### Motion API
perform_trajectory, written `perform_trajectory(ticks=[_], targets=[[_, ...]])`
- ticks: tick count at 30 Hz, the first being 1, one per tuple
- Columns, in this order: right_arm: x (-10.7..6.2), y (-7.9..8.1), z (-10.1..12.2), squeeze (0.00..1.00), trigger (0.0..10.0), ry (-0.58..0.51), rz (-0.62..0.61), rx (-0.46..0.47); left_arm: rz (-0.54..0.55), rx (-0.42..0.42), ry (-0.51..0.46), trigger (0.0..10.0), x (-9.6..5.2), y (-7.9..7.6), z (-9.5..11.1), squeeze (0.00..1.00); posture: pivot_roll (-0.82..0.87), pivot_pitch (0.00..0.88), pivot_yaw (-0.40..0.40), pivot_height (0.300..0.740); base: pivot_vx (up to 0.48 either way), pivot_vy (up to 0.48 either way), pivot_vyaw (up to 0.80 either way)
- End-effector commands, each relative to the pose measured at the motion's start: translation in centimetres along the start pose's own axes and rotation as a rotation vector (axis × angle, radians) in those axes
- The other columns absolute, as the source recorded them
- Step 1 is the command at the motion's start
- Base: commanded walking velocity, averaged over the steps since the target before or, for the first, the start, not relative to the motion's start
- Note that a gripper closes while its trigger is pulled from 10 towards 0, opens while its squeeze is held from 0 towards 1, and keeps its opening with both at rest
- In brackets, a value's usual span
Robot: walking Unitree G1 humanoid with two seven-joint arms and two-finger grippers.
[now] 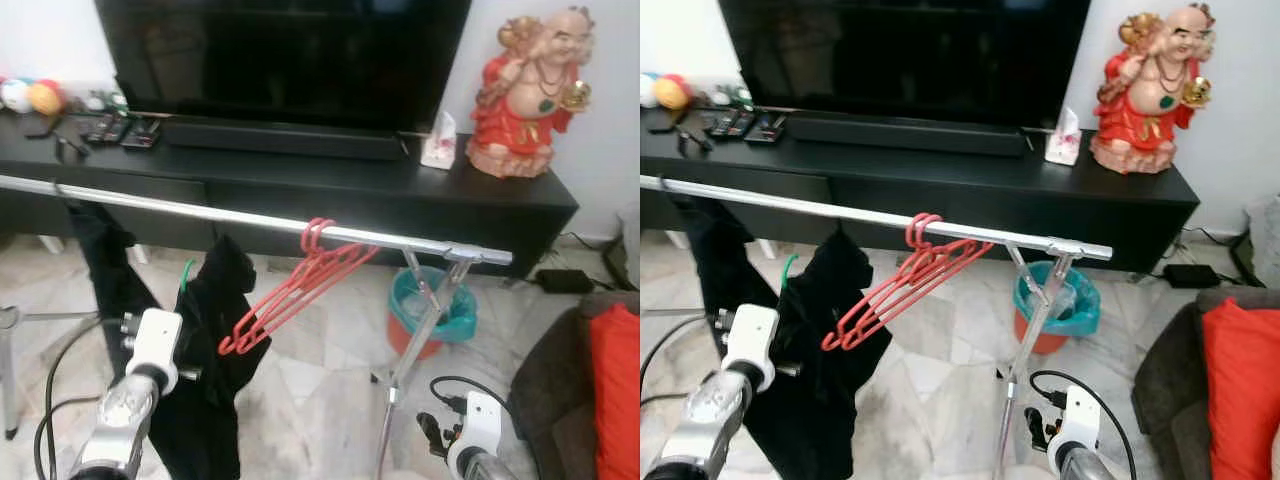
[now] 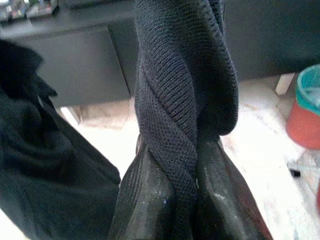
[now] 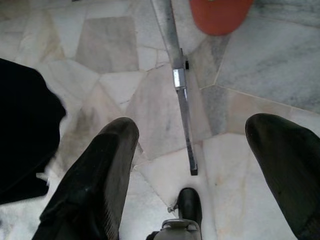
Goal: Hang hanger
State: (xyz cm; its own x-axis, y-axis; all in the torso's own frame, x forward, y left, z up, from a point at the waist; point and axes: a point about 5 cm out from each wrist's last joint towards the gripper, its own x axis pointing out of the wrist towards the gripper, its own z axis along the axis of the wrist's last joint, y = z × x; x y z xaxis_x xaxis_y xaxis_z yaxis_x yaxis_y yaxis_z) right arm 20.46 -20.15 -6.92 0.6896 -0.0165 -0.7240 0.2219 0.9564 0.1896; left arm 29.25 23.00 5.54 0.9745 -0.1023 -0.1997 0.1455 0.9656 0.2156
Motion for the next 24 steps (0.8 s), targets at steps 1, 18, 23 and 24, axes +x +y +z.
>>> perform_trajectory(ticks=[1, 18, 23, 24], targets=[[0.0, -0.1, 0.1, 0.0, 10.0, 0.0, -0.006, 0.002, -0.019, 0.015, -0.043, 10.0, 0.8, 0.0, 1.5, 0.0, 0.01, 0.0, -0.042, 0.74, 0.0, 0.326, 0.0], [0.0, 0.0, -0.1, 0.0, 10.0, 0.002, 0.001, 0.004, -0.15, -0.004, -0.017, 10.0, 1.8, -1.9, 1.8, 0.0, 0.01, 0.0, -0.031, 0.74, 0.0, 0.101, 0.0], [0.0, 0.1, -0.2, 0.0, 10.0, 0.003, 0.004, 0.002, -0.145, 0.005, -0.027, 10.0, 1.9, -1.7, 2.1, 0.0, 0.01, 0.0, -0.03, 0.74, 0.051, 0.0, 0.0], [0.0, 0.1, -0.2, 0.0, 10.0, 0.003, 0.004, 0.002, -0.142, 0.008, -0.029, 10.0, 1.9, -1.7, 2.1, 0.0, 0.01, 0.0, -0.03, 0.74, 0.262, 0.0, 0.0]])
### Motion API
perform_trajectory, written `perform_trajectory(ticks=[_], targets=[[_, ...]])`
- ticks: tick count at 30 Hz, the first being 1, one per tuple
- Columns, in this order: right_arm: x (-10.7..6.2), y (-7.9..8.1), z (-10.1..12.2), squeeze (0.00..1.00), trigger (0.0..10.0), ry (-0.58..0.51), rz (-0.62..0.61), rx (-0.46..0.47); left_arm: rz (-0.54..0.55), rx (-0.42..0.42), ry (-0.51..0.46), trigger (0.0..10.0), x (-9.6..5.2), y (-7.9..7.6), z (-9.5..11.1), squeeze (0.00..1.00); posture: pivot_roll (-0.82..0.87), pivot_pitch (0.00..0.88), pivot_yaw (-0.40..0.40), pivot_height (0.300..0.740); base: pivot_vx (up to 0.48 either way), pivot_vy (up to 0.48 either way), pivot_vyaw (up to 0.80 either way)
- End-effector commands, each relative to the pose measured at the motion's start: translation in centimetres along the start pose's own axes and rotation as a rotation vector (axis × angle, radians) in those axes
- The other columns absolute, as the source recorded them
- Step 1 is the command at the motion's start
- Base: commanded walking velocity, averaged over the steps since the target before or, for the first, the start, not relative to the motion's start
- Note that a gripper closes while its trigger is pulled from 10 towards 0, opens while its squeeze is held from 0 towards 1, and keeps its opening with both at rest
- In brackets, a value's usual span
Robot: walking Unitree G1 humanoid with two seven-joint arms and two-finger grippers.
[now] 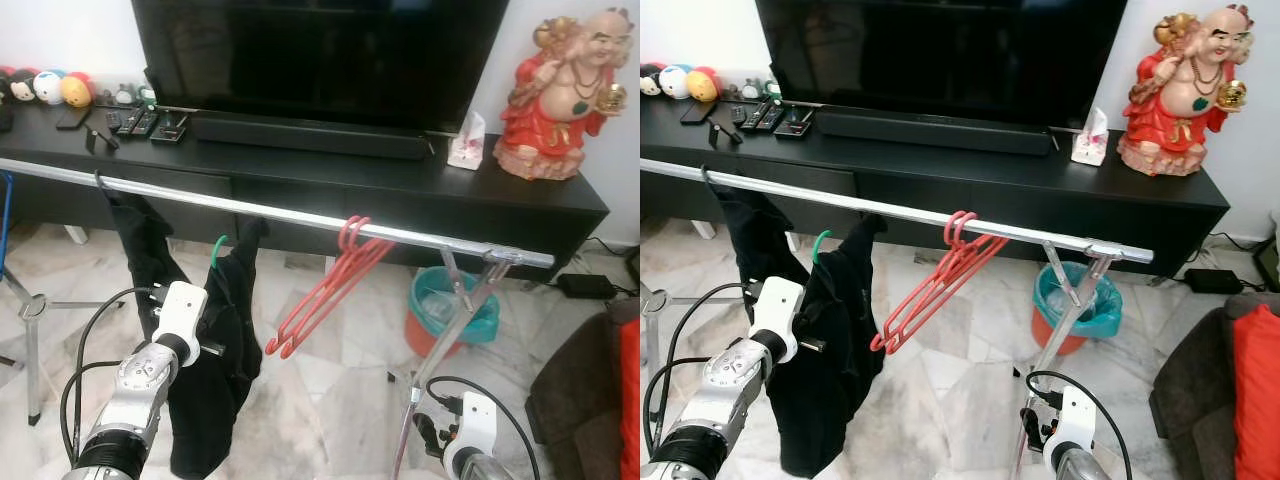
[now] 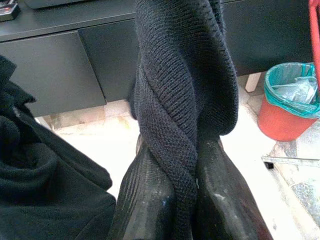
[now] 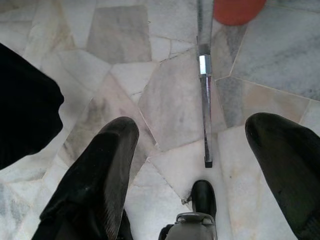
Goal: Hang hanger
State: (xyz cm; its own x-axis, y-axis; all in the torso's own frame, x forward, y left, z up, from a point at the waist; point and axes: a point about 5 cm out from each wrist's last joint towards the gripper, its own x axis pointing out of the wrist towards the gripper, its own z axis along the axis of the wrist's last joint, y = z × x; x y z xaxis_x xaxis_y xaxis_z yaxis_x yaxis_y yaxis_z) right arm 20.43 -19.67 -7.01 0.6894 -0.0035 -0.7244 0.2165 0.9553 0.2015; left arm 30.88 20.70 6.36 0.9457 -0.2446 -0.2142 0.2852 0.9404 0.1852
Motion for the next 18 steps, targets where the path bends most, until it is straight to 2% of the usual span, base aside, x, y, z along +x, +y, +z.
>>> perform_trajectory(ticks=[1, 9, 13, 18], targets=[[-0.1, -0.4, 0.1, 0.0, 10.0, -0.002, -0.008, -0.002, 0.002, 0.01, -0.012, 10.0, 0.3, 0.1, 0.6, 0.0, 0.01, 0.0, -0.029, 0.74, 0.262, 0.0, 0.0], [-0.1, -0.3, 0.1, 0.0, 10.0, -0.004, -0.011, 0.003, -0.037, -0.007, -0.027, 10.0, 0.6, -0.6, 0.8, 0.0, 0.01, 0.0, -0.03, 0.74, 0.262, 0.0, 0.0], [0.0, -0.3, 0.2, 0.0, 10.0, -0.004, -0.009, 0.001, -0.09, -0.017, -0.06, 10.0, 1.1, -1.3, 1.8, 0.0, 0.01, 0.0, -0.033, 0.74, 0.0, 0.0, 0.0], [0.0, -0.3, 0.2, 0.0, 10.0, -0.005, -0.007, -0.001, -0.099, -0.013, -0.082, 10.0, 1.9, -1.6, 2.8, 0.0, 0.01, 0.0, -0.033, 0.74, 0.0, 0.0, 0.0]])
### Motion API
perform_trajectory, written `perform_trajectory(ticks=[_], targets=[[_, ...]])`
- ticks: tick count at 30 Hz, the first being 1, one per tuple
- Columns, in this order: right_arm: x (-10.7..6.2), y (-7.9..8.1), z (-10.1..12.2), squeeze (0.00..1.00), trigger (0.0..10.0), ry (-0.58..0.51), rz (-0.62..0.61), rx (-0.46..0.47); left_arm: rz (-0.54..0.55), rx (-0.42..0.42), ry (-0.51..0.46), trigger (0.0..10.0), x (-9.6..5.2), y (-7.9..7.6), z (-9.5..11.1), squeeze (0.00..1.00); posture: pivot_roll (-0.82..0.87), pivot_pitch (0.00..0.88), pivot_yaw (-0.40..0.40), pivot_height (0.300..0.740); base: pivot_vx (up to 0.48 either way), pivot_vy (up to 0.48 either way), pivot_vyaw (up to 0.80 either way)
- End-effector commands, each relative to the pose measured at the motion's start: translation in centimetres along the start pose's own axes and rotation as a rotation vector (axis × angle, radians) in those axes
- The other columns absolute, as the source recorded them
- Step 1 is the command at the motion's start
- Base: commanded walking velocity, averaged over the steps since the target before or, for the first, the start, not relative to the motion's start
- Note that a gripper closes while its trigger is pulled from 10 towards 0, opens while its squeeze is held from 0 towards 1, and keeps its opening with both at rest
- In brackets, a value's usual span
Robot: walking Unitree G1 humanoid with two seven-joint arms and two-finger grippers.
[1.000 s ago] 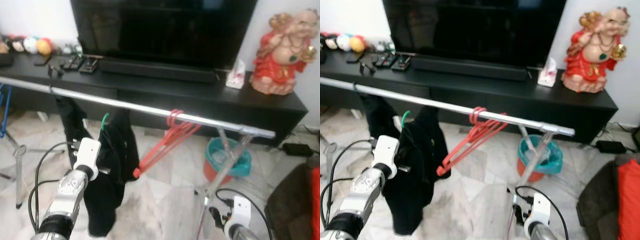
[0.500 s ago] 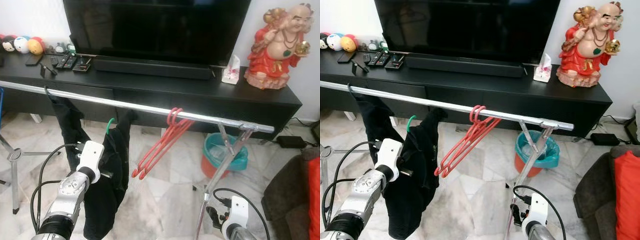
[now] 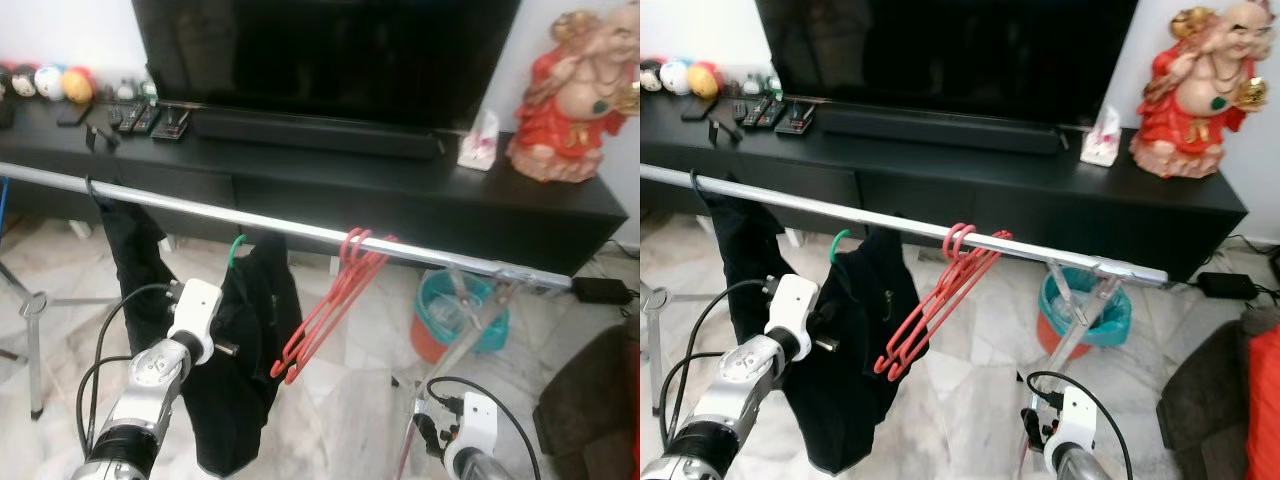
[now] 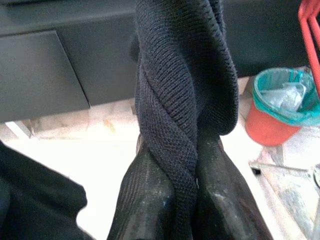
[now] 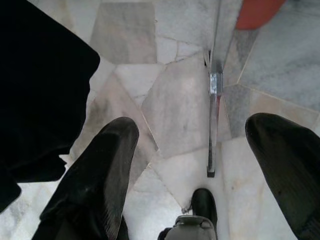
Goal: Hang hanger
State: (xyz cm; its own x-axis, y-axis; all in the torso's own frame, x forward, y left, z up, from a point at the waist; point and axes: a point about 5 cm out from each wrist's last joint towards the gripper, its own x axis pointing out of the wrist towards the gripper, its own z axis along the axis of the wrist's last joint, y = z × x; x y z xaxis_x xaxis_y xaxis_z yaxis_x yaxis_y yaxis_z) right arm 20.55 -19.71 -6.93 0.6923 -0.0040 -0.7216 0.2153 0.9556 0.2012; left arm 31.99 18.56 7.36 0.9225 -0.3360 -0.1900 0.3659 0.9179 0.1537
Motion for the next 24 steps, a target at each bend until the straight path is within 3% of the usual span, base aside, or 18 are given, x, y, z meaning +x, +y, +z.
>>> perform_trajectory(ticks=[1, 6, 10, 16, 24], targets=[[-0.1, -0.3, 0.1, 0.0, 10.0, -0.002, -0.008, 0.001, -0.012, -0.001, -0.064, 10.0, 1.0, -0.2, 1.8, 0.0, 0.0, 0.0, -0.031, 0.74, 0.0, 0.0, 0.0], [-0.1, -0.3, 0.1, 0.0, 10.0, -0.004, -0.009, 0.002, -0.073, -0.022, -0.103, 10.0, 1.2, -0.8, 2.6, 0.0, 0.0, 0.0, -0.032, 0.74, 0.0, 0.0, 0.0], [-0.1, -0.4, 0.1, 0.0, 10.0, -0.003, -0.01, 0.002, -0.159, -0.022, -0.077, 10.0, 0.4, -1.7, 1.8, 0.0, 0.01, 0.0, -0.033, 0.74, 0.0, 0.0, 0.0], [-0.1, -0.3, 0.1, 0.0, 10.0, -0.001, -0.005, -0.002, -0.145, -0.005, -0.056, 10.0, 0.3, -1.4, 1.5, 0.0, 0.01, 0.0, -0.036, 0.74, 0.0, 0.0, 0.0], [0.0, -0.3, 0.1, 0.0, 10.0, -0.004, -0.008, 0.005, -0.063, -0.001, -0.061, 10.0, 2.5, -1.1, 3.2, 0.0, 0.0, 0.0, -0.03, 0.74, 0.0, 0.0, 0.0]])
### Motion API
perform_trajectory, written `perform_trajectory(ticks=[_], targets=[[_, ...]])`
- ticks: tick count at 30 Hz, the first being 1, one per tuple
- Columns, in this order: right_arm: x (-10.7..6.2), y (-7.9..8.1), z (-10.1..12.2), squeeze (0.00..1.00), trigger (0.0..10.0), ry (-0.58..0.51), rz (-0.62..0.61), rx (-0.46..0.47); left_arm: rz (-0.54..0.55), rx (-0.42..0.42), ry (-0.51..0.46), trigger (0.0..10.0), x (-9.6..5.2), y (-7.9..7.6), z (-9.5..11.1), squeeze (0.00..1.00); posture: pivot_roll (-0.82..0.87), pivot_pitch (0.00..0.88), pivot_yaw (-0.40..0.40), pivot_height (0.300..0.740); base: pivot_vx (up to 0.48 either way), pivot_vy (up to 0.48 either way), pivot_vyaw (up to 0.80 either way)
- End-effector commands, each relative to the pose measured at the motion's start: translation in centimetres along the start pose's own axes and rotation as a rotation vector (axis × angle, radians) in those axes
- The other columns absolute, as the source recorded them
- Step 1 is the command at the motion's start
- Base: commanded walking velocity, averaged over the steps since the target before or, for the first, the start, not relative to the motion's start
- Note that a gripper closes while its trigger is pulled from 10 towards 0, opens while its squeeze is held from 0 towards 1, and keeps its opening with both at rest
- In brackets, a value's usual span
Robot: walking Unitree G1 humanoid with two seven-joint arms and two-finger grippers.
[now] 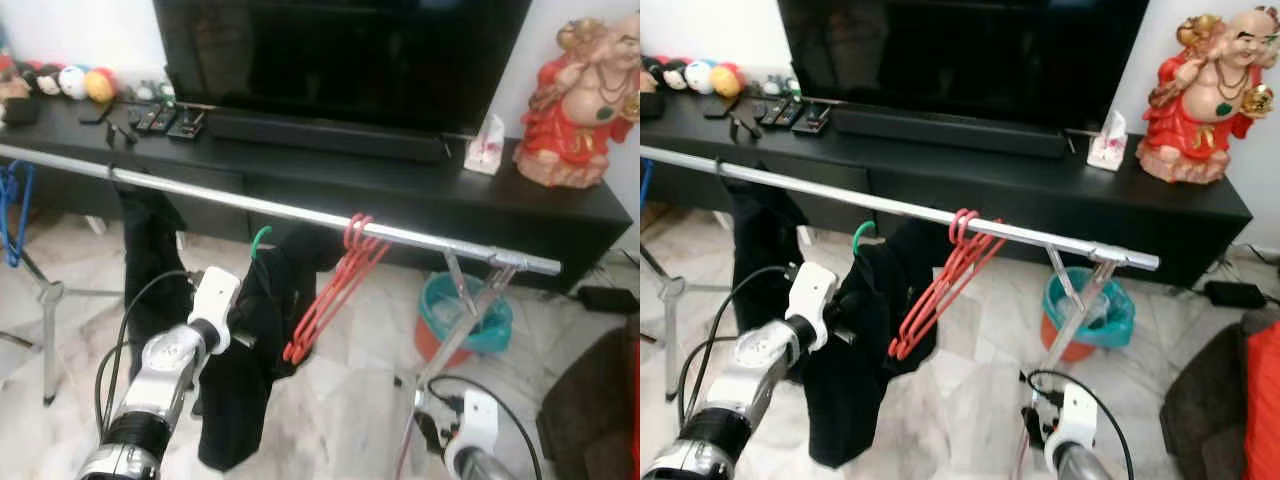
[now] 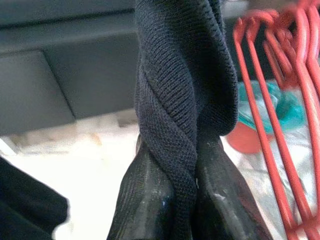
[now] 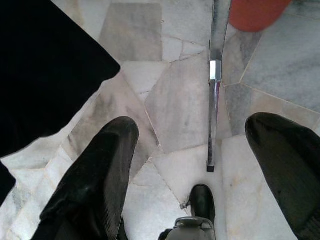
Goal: Hang hanger
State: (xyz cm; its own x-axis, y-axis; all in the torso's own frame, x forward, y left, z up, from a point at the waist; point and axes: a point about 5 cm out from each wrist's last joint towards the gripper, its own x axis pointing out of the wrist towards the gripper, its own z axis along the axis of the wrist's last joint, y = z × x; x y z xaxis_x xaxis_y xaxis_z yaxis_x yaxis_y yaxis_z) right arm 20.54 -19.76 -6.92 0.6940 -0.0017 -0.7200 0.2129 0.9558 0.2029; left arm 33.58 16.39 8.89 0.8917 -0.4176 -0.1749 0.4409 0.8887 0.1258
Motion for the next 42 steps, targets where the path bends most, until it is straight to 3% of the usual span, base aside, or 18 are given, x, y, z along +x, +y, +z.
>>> perform_trajectory(ticks=[1, 10, 16, 18, 20, 22, 28, 36, 42], targets=[[0.0, -0.2, 0.1, 0.0, 10.0, -0.003, -0.012, 0.006, 0.028, 0.012, -0.035, 10.0, 0.7, 0.1, 1.1, 0.0, 0.0, 0.0, -0.03, 0.74, 0.0, 0.0, 0.0], [0.0, -0.3, 0.0, 0.0, 10.0, -0.001, -0.022, 0.008, 0.065, -0.008, -0.079, 10.0, 0.4, 0.3, 1.4, 0.0, 0.0, 0.0, -0.031, 0.74, 0.0, 0.0, 0.0], [-0.1, -0.6, -0.2, 0.0, 10.0, 0.036, -0.057, -0.028, 0.096, -0.008, -0.064, 10.0, -0.8, 0.4, 0.0, 0.0, 0.01, 0.0, -0.032, 0.74, 0.0, 0.0, 0.0], [-0.1, -0.8, -0.4, 0.0, 10.0, 0.04, -0.094, 0.009, 0.112, -0.017, -0.076, 10.0, -1.2, 0.6, -0.2, 0.0, 0.01, 0.0, -0.033, 0.74, 0.0, 0.0, 0.0], [-0.1, -0.8, -0.4, 0.0, 10.0, 0.044, -0.103, -0.004, 0.116, -0.019, -0.08, 10.0, -1.3, 0.6, -0.2, 0.0, 0.0, 0.0, -0.033, 0.74, 0.0, 0.0, 0.0], [-0.1, -1.1, -0.4, 0.0, 10.0, 0.075, -0.128, -0.099, 0.122, -0.017, -0.084, 10.0, -1.4, 0.8, -0.1, 0.0, 0.01, 0.0, -0.034, 0.74, 0.242, 0.0, 0.0], [-0.2, -1.5, -0.4, 0.0, 10.0, 0.103, -0.19, -0.18, 0.135, -0.009, -0.097, 10.0, -1.5, 1.2, 0.3, 0.0, 0.0, 0.0, -0.033, 0.74, 0.244, 0.0, 0.0], [-0.2, -1.6, -0.8, 0.0, 10.0, 0.155, -0.209, -0.216, 0.14, -0.004, -0.114, 10.0, -1.7, 1.7, 0.8, 0.0, 0.01, 0.0, -0.033, 0.74, 0.244, 0.0, 0.0], [-0.2, -1.5, -0.9, 0.0, 10.0, 0.166, -0.213, -0.193, 0.133, -0.001, -0.11, 10.0, -1.8, 1.9, 0.8, 0.0, 0.0, 0.0, -0.024, 0.74, 0.255, 0.0, 0.0]])
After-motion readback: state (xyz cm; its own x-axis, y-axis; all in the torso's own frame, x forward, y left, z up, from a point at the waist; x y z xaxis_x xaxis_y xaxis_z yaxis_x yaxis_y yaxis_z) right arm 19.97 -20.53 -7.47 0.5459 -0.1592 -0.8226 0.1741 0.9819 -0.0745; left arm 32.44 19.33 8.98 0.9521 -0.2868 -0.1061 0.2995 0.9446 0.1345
